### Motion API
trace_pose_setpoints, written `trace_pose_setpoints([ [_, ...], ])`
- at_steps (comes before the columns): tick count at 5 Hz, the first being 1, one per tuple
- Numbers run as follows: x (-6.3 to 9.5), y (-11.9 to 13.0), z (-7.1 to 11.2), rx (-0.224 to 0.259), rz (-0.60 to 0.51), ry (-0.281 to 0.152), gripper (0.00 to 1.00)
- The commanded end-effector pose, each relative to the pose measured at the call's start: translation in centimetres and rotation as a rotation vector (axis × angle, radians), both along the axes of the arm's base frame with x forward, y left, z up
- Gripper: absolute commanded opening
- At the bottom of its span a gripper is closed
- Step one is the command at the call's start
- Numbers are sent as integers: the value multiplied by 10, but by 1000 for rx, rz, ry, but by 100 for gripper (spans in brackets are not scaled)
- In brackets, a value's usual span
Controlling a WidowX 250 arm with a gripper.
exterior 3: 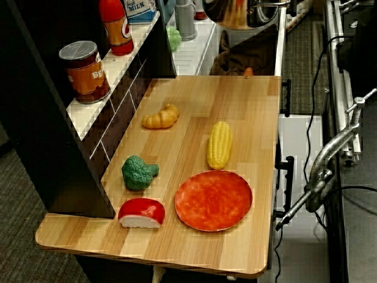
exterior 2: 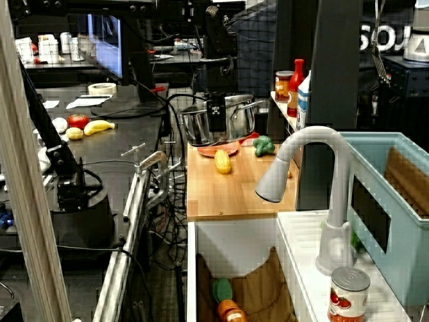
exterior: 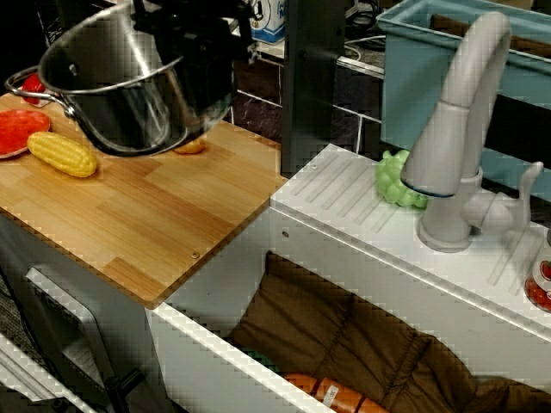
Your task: Lift pot
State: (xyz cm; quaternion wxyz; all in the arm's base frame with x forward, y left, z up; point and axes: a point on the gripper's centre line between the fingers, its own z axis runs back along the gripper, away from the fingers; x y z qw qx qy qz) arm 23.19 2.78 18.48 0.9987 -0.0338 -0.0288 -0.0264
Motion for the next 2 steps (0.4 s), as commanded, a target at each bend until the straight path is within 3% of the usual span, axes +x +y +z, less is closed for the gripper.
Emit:
trace_pose_setpoints([
  [1, 8, 14, 9, -60, 26, -44, 0],
  [2, 11, 18, 7, -50, 33, -41, 0],
])
